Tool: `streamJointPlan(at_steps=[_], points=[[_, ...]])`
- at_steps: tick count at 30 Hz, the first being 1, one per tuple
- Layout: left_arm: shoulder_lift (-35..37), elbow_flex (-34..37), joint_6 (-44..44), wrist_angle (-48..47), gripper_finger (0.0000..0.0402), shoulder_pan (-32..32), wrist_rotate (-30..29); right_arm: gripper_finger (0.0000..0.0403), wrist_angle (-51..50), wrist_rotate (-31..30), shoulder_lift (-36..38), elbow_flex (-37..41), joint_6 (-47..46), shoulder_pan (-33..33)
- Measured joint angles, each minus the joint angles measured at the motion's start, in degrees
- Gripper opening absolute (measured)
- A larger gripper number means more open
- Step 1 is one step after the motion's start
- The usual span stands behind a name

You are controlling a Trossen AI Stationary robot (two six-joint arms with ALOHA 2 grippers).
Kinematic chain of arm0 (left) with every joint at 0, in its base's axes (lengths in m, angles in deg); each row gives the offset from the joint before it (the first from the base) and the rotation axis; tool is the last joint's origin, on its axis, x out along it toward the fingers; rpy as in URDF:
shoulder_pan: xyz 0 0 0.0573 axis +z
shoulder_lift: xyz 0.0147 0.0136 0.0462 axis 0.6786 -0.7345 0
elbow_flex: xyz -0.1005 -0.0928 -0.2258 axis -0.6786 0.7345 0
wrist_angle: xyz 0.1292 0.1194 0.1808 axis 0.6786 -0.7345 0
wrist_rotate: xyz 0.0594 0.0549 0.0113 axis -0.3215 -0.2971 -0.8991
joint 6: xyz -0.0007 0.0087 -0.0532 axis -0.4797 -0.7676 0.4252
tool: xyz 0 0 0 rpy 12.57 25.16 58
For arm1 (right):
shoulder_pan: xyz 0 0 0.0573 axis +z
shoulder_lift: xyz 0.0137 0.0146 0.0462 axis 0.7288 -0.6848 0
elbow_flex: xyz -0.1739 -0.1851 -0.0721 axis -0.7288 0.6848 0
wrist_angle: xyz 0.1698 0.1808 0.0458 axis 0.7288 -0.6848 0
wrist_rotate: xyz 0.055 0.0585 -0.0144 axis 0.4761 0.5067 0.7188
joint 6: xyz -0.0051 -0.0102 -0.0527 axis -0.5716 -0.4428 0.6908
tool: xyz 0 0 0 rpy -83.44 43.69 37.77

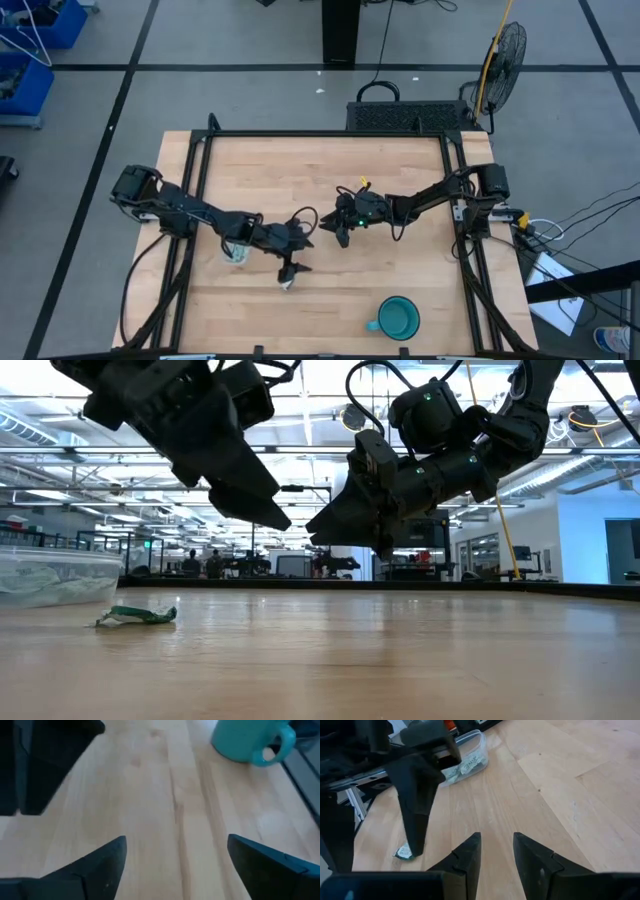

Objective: Pick and place Stevia / Truvia into bins
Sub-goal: Put the dark green stevia packet into the transparent bin

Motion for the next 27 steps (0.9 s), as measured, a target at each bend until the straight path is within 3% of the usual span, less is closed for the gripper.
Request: streamJointPlan(at_steps=[6,15,22,27], points=[[0.0,0.0,-10.3,-0.4,0.0362,0.1,-2.6,0.011,0.0,0.0,0.0,0.0,0.0,0.0],[0.0,0.0,-6.2,1.2,0.0363,2.4,-6.4,0.011,0.0,0.0,0.0,0.0,0.0,0.0],[0.0,0.0,-4.6,0.6,0.0363,2.9,-3.2,0.011,0.0,0.0,0.0,0.0,0.0,0.0],[0.0,0.0,-9.3,-2.1,0.0363,3.0,0.5,0.011,0.0,0.0,0.0,0.0,0.0,0.0]])
